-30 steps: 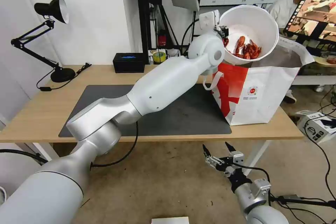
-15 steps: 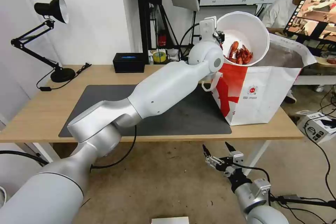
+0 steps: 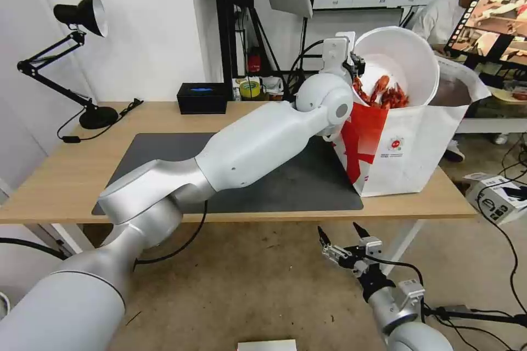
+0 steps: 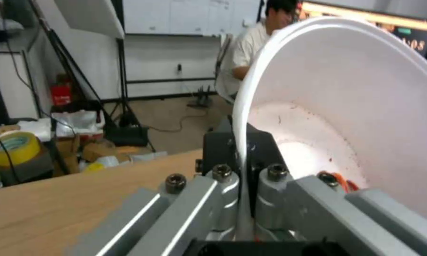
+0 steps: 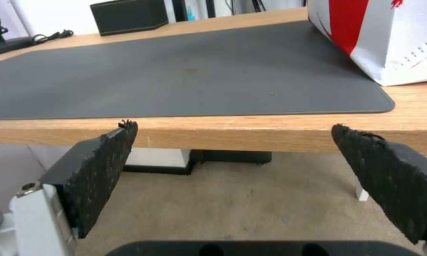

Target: Pick up the trash from the table and place it into the takeout bag.

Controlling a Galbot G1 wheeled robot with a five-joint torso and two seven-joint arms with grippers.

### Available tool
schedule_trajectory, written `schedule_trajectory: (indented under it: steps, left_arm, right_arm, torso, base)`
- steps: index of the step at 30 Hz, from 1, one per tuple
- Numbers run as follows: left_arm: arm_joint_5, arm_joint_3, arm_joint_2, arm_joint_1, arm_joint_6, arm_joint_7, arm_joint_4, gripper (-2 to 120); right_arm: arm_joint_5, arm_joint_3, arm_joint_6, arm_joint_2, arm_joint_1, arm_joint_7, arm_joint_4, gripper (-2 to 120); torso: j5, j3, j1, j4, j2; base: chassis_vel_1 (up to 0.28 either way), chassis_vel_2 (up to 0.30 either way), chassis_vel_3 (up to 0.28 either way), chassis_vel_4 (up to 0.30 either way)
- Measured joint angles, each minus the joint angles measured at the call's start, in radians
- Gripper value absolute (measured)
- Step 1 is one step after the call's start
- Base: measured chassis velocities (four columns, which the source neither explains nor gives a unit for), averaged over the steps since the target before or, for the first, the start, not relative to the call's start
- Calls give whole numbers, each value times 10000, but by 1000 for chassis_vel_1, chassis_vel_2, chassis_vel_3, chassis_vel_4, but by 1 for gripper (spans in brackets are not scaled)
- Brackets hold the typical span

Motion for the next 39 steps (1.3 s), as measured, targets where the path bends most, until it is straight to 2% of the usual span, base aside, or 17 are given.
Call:
schedule_trajectory:
  steps: [9, 12, 13, 14, 15, 19, 20, 23, 24, 25, 27, 29, 31, 33, 35, 36, 39]
  left_arm:
    - [-646, 86, 264, 41, 1011, 420, -317, 0]
    - [-1221, 52, 346, 70, 1689, 484, -535, 0]
    - [-1221, 52, 346, 70, 1689, 484, -535, 0]
    - [-1483, -8, 362, 78, 2091, 499, -640, 0]
    - [-1715, -49, 374, 78, 2523, 504, -708, 5]
    - [-1921, -61, 388, 79, 2951, 503, -742, 14]
    - [-2086, -89, 382, 79, 3148, 484, -752, 22]
    - [-2132, -102, 368, 81, 3187, 481, -743, 27]
    - [-2149, -114, 347, 99, 3202, 478, -669, 37]
    - [-2149, -114, 347, 99, 3202, 478, -669, 37]
    - [-2139, -140, 375, 128, 3148, 463, -605, 49]
    - [-2128, -152, 403, 141, 3087, 464, -609, 54]
    - [-2078, -232, 451, 179, 2903, 493, -633, 61]
    - [-2015, -421, 576, 238, 2408, 747, -779, 72]
    - [-2013, -447, 606, 244, 2333, 792, -811, 74]
    - [-2012, -573, 769, 265, 2033, 972, -1046, 82]
    - [-2037, -709, 918, 295, 1785, 1142, -1263, 88]
  right_arm:
    - [0, 0, 0, 0, 0, 0, 0, 100]
    - [0, 0, 0, 0, 0, 0, 0, 100]
    - [0, 0, 0, 0, 0, 0, 0, 100]
    - [0, 0, 0, 0, 0, 0, -1, 100]
    - [0, 0, 0, 0, 0, 0, 0, 100]
    - [0, 0, 0, 0, 0, 0, 0, 100]
    - [0, 0, 0, 0, 0, 0, -1, 100]
    - [0, 0, 0, 0, 0, 0, 0, 100]
    - [0, 0, 0, 0, 0, 0, 0, 100]
    - [0, 0, 0, 0, 0, 0, 0, 100]
    - [0, 0, 0, 0, 0, 0, 0, 100]
    - [0, 0, 0, 0, 0, 0, 0, 100]
    - [0, 0, 0, 0, 0, 0, 0, 100]
    - [0, 0, 0, 0, 0, 0, 0, 100]
    - [0, 0, 0, 0, 0, 0, 0, 100]
    - [0, 0, 0, 0, 0, 0, 0, 100]
    - [0, 0, 0, 0, -1, 0, 0, 100]
  torso:
    - [0, 0, 0, -1, 0]
    - [-1, 0, 0, 1, 0]
    - [-1, 0, 0, 1, 0]
    - [-1, 0, 0, 0, 0]
    - [0, 0, 0, 0, 1]
    - [-1, 0, 0, -1, 0]
    - [-1, 0, 0, 0, 0]
    - [-1, 0, 0, 1, 0]
    - [0, 0, 0, -2, 0]
    - [0, 0, 0, -2, 0]
    - [0, 0, 0, -2, 0]
    - [0, 0, 0, -1, 0]
    - [-1, 0, 0, 0, 0]
    - [-1, 0, 0, -1, 0]
    - [-1, 0, 0, -2, 0]
    - [0, 0, 0, 0, 0]
    - [-1, 0, 0, 0, 0]
  base:
    - [0, 0, 0, 0]
    - [0, 0, 0, 0]
    - [0, 0, 0, 0]
    - [0, 0, 0, 0]
    - [0, 0, 0, 0]
    - [0, 0, 0, 0]
    - [0, 0, 0, 0]
    - [0, 0, 0, 0]
    - [0, 0, 0, 0]
    - [0, 0, 0, 0]
    - [0, 0, 0, 0]
    - [0, 0, 0, 0]
    - [0, 0, 0, 0]
    - [0, 0, 0, 0]
    - [0, 0, 0, 0]
    - [0, 0, 0, 0]
    - [0, 0, 0, 0]
